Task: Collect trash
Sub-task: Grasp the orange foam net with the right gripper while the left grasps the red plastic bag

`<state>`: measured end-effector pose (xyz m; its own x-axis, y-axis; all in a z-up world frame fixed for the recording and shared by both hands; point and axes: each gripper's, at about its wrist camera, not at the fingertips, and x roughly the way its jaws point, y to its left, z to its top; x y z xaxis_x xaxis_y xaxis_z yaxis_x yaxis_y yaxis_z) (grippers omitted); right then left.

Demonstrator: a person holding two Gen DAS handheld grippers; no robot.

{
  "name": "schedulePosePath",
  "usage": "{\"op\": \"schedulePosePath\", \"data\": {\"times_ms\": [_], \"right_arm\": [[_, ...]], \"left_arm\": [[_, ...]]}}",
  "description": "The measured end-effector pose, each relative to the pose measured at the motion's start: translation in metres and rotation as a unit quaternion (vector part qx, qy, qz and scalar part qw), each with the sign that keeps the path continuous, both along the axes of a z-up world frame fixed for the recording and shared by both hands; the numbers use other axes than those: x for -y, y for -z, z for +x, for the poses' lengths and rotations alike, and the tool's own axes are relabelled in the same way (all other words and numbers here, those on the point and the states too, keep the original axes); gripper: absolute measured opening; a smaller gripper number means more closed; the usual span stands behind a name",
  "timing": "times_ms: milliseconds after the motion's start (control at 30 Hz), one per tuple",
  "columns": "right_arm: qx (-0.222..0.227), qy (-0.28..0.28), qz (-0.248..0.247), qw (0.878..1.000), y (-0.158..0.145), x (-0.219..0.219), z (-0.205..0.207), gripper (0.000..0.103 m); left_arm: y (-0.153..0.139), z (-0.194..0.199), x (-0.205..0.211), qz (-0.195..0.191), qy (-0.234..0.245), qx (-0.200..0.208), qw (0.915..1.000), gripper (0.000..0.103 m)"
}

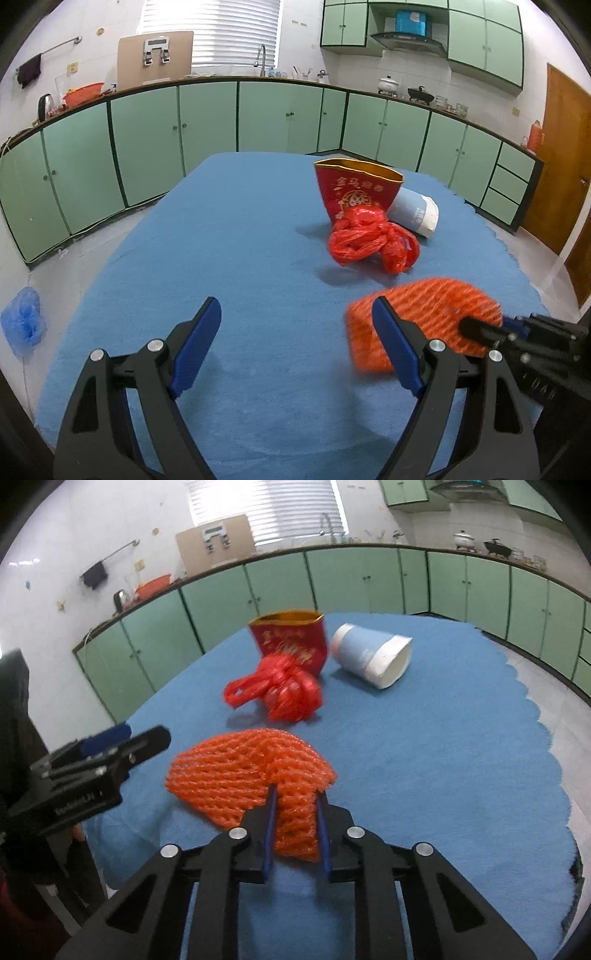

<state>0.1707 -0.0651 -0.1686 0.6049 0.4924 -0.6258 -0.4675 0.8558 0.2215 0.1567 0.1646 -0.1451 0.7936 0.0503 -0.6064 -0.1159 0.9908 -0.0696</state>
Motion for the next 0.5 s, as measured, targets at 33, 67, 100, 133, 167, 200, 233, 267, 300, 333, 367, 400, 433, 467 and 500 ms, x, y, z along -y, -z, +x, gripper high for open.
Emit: {"op": "schedulePosePath", "data": {"times_ms": [33, 67, 100, 133, 167, 200, 233, 267, 300, 333, 367, 400, 433, 467, 500], "right_arm": [[0.003, 0.011, 0.003, 1.000, -0.003, 0.006, 0.002, 0.018], [0.006, 0.025, 0.007, 1.000, -0.007, 0.014, 0.004, 0.018], [0.008, 0.032, 0.010, 0.999, -0.008, 0.019, 0.006, 0.018], [0.011, 0.045, 0.014, 0.999, -0.012, 0.027, 0.008, 0.018], [0.014, 0.057, 0.019, 0.998, -0.015, 0.036, 0.011, 0.018], [0.017, 0.068, 0.022, 0.997, -0.018, 0.044, 0.013, 0.018], [0.019, 0.078, 0.026, 0.996, -0.020, 0.051, 0.014, 0.018], [0.021, 0.084, 0.030, 0.996, -0.022, 0.057, 0.016, 0.018], [0.022, 0.088, 0.034, 0.995, -0.023, 0.061, 0.017, 0.018], [0.024, 0.094, 0.036, 0.995, -0.024, 0.067, 0.019, 0.018], [0.027, 0.101, 0.035, 0.994, -0.025, 0.071, 0.020, 0.018], [0.029, 0.110, 0.033, 0.993, -0.026, 0.076, 0.021, 0.018], [0.030, 0.116, 0.033, 0.992, -0.026, 0.080, 0.024, 0.018], [0.029, 0.124, 0.033, 0.991, -0.026, 0.084, 0.027, 0.018], [0.027, 0.128, 0.034, 0.991, -0.025, 0.088, 0.028, 0.018]], "left_arm": [[0.000, 0.001, 0.002, 0.000, 0.002, 0.001, 1.0000, 0.081], [-0.001, 0.004, 0.004, -0.001, 0.005, 0.002, 1.0000, 0.081], [-0.002, 0.007, 0.007, -0.002, 0.009, 0.002, 1.0000, 0.081], [-0.003, 0.009, 0.009, -0.003, 0.012, 0.003, 0.9999, 0.081], [-0.004, 0.012, 0.012, -0.004, 0.015, 0.004, 0.9999, 0.081], [-0.005, 0.016, 0.015, -0.004, 0.019, 0.004, 0.9998, 0.081], [-0.005, 0.021, 0.018, -0.006, 0.023, 0.003, 0.9997, 0.082], [-0.006, 0.026, 0.021, -0.008, 0.026, 0.003, 0.9996, 0.082], [-0.006, 0.030, 0.025, -0.011, 0.030, 0.004, 0.9995, 0.082], [-0.006, 0.033, 0.027, -0.012, 0.032, 0.004, 0.9994, 0.082], [-0.005, 0.038, 0.031, -0.012, 0.034, 0.004, 0.9993, 0.082], [-0.005, 0.041, 0.034, -0.013, 0.037, 0.004, 0.9992, 0.082], [-0.005, 0.048, 0.038, -0.015, 0.039, 0.003, 0.9991, 0.082], [-0.004, 0.051, 0.040, -0.017, 0.040, 0.001, 0.9990, 0.082], [-0.003, 0.057, 0.043, -0.019, 0.042, -0.001, 0.9990, 0.082]]}}
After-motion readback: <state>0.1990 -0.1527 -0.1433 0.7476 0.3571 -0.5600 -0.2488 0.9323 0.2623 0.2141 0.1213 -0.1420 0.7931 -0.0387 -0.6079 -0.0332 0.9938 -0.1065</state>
